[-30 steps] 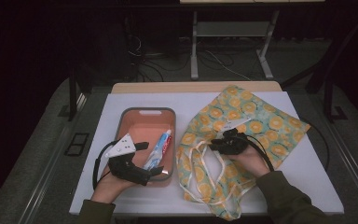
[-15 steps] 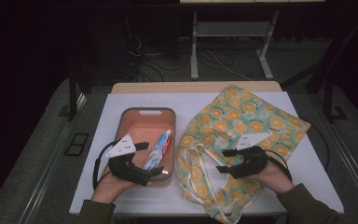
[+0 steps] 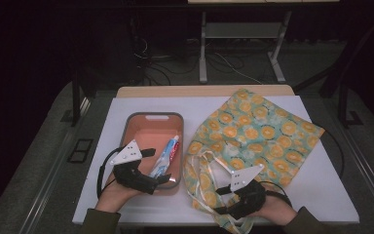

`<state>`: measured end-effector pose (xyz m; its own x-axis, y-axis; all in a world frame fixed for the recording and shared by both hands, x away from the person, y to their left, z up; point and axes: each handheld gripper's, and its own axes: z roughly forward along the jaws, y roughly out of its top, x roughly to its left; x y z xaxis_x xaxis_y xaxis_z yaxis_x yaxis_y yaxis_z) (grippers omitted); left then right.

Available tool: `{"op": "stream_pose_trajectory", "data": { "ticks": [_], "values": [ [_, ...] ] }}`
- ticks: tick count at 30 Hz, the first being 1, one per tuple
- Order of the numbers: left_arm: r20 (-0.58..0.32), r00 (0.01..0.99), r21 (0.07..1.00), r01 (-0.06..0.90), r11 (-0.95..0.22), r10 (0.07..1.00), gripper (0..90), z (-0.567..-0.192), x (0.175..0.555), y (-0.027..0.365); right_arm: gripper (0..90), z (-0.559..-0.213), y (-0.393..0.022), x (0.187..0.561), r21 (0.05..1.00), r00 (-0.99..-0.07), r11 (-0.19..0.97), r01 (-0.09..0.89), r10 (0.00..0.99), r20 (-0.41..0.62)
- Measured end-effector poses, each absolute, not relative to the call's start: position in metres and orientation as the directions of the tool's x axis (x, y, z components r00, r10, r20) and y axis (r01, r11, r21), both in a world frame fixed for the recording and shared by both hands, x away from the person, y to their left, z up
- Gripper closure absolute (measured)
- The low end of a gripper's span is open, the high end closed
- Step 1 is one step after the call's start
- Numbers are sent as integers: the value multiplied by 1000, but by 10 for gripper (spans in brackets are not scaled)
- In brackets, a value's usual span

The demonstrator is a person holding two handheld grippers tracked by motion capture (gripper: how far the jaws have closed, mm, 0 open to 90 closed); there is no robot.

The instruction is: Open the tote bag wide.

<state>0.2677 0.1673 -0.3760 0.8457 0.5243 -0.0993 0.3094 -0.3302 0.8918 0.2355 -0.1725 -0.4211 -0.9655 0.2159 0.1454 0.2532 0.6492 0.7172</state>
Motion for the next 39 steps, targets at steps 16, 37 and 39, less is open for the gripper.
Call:
{"op": "stream_pose_trajectory", "data": {
  "ticks": [16,37,39],
  "values": [
    [-98,846,891,310,-333,525,4,-376,268,167,870,-436,-154,231,679,-978,704,208,154,141],
    [-98,846,890,311,-334,525,4,-376,268,167,882,-379,-234,286,843,-887,427,328,446,119],
    [-99,845,890,311,-333,525,4,-376,268,167,882,-378,-245,295,844,-862,406,351,493,121]
  ]
}}
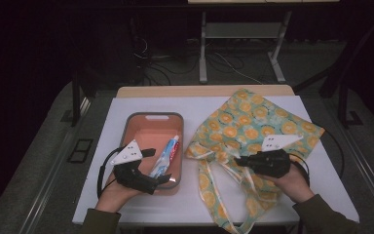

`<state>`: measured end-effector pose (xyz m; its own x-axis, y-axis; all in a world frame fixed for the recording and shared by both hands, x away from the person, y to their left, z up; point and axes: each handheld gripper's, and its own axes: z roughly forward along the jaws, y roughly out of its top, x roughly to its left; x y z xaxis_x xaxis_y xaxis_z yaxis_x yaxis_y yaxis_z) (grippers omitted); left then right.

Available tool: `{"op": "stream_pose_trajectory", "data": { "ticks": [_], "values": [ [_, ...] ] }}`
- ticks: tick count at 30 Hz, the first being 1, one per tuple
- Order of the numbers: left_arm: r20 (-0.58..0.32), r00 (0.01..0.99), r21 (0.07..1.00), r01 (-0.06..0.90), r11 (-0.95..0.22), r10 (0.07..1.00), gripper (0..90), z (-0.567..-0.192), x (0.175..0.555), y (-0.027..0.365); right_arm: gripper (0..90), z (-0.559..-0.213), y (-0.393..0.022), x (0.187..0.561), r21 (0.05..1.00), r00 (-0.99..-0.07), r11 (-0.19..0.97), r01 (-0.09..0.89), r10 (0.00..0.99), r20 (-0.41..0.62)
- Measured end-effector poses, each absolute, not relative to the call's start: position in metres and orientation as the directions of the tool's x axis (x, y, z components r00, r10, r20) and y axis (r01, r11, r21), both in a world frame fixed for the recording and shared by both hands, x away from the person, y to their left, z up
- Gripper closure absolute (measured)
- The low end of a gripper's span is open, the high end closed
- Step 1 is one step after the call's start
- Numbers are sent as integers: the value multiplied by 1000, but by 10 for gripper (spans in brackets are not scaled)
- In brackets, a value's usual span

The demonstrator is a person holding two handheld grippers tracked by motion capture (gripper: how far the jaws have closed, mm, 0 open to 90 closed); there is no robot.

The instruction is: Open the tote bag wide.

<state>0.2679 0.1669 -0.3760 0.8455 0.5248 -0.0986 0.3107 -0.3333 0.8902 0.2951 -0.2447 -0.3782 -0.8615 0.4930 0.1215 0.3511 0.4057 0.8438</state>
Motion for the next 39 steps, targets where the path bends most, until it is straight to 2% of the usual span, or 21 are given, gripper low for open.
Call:
{"op": "stream_pose_trajectory", "data": {
  "ticks": [5,16,22,27,28,29,30,34,36,39],
  "values": [
    [-99,845,890,311,-333,526,4,-376,268,167,881,-380,-272,319,836,-793,376,400,598,111],
    [-99,845,890,311,-333,525,4,-376,268,167,881,-396,-326,348,805,-644,313,504,757,108],
    [-98,845,890,311,-335,526,4,-376,268,167,880,-423,-336,361,729,-588,347,591,803,95],
    [-98,845,889,311,-335,525,4,-376,268,167,857,-439,-332,367,665,-581,390,637,810,81],
    [-98,845,890,311,-335,525,4,-376,268,167,841,-440,-332,367,657,-585,400,639,807,78],
    [-98,846,890,311,-335,525,4,-376,268,167,736,-442,-329,367,645,-583,407,646,809,73],
    [-98,846,890,311,-335,524,4,-376,268,167,736,-442,-329,367,645,-583,407,646,809,73],
    [-98,846,890,310,-335,524,4,-376,268,167,419,-433,-331,365,681,-548,337,651,829,114],
    [-99,846,890,311,-334,524,4,-376,268,167,335,-424,-333,362,710,-536,298,638,834,131],
    [-98,846,890,310,-335,524,4,-376,268,167,281,-407,-333,354,755,-549,274,596,825,135]
  ]
}}
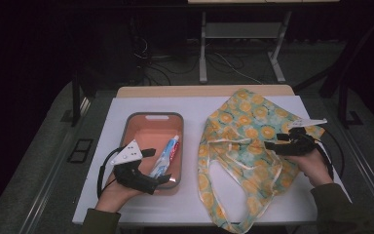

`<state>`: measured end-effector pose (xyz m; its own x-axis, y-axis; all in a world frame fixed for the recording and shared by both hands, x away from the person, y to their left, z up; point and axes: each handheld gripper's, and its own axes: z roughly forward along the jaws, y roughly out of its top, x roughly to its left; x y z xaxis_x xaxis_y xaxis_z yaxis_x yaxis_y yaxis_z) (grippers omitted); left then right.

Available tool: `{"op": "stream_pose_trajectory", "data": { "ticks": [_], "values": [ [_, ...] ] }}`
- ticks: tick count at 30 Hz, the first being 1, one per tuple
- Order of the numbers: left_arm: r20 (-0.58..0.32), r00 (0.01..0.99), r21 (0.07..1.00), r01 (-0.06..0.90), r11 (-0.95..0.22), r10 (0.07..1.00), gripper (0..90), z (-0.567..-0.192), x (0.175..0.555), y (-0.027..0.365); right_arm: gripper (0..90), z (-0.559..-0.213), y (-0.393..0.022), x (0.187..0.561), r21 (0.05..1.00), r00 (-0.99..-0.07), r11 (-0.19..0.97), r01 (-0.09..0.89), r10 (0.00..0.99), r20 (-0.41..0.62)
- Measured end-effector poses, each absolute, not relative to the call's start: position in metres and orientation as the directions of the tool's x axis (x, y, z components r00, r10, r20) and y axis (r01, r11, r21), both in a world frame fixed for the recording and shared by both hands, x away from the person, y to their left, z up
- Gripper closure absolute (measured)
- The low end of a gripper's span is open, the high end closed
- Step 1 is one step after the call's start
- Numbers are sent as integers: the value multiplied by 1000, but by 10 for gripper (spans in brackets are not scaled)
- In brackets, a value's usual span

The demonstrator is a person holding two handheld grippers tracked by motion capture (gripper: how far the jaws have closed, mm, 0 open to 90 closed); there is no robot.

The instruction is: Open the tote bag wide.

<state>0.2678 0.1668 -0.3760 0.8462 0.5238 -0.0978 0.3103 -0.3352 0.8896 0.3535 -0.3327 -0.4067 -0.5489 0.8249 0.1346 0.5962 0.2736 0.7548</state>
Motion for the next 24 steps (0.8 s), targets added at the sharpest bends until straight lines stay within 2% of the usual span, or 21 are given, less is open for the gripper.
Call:
{"op": "stream_pose_trajectory", "data": {
  "ticks": [4,7,9,14,17,24],
  "values": [
    [-98,846,890,311,-335,524,4,-376,268,167,326,-387,-324,337,791,-636,296,535,758,146],
    [-98,846,890,311,-335,524,4,-376,268,167,408,-383,-308,322,789,-709,362,497,693,128],
    [-98,846,890,311,-335,524,4,-376,268,167,498,-384,-295,315,783,-747,392,484,650,136],
    [-99,846,891,310,-332,524,4,-376,268,167,610,-397,-257,303,737,-826,497,458,544,146],
    [-100,846,891,310,-331,524,4,-376,268,167,637,-407,-239,299,703,-846,549,451,515,140],
    [-100,846,890,311,-333,524,4,-376,268,167,649,-431,-223,304,628,-838,615,478,533,117]
  ]
}}
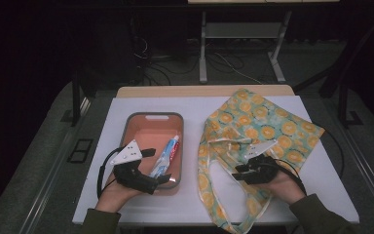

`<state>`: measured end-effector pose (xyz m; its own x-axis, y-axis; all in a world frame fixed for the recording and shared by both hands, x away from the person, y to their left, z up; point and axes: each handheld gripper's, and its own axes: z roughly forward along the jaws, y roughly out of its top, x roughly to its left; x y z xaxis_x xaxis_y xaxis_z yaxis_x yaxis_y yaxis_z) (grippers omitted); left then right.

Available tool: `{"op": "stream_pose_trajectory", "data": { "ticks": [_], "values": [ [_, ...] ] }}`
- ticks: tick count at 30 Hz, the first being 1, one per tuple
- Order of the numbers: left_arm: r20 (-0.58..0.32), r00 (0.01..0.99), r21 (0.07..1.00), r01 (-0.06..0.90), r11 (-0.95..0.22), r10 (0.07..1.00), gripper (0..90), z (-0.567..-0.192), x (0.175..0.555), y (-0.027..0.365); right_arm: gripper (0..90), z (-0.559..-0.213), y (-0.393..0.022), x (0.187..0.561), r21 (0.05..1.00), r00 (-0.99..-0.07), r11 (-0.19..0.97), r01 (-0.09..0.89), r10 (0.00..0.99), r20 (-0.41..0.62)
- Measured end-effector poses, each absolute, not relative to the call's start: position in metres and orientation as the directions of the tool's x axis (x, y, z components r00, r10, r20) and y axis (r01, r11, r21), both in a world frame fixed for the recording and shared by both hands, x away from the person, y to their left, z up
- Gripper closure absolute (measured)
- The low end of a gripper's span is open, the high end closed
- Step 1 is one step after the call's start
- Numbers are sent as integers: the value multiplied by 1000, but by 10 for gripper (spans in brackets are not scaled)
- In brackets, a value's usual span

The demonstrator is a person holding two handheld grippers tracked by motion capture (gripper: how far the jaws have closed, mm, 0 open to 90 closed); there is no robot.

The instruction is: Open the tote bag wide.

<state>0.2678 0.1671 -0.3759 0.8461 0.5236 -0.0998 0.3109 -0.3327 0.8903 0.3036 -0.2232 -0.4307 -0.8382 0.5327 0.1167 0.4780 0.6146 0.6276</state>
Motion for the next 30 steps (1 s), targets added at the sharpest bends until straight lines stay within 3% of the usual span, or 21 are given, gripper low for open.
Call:
{"op": "stream_pose_trajectory", "data": {
  "ticks": [4,8,10,19,21,25,30],
  "values": [
    [-101,846,890,312,-332,524,4,-376,268,167,729,-438,-218,305,593,-841,653,472,535,81],
    [-100,845,890,312,-333,525,4,-376,268,167,884,-439,-218,305,595,-853,669,444,519,53],
    [-99,845,889,312,-334,525,4,-376,268,167,895,-439,-219,305,600,-854,667,443,518,54],
    [-100,845,890,312,-333,525,4,-376,268,167,888,-433,-204,284,615,-906,686,389,406,120],
    [-99,845,890,311,-334,525,4,-376,268,167,780,-433,-201,283,619,-911,686,382,390,131],
    [-101,845,889,313,-333,525,4,-376,268,167,710,-418,-209,284,687,-900,618,383,418,125],
    [-99,845,889,312,-334,525,4,-376,268,167,704,-422,-210,286,672,-890,635,381,450,79]
  ]
}}
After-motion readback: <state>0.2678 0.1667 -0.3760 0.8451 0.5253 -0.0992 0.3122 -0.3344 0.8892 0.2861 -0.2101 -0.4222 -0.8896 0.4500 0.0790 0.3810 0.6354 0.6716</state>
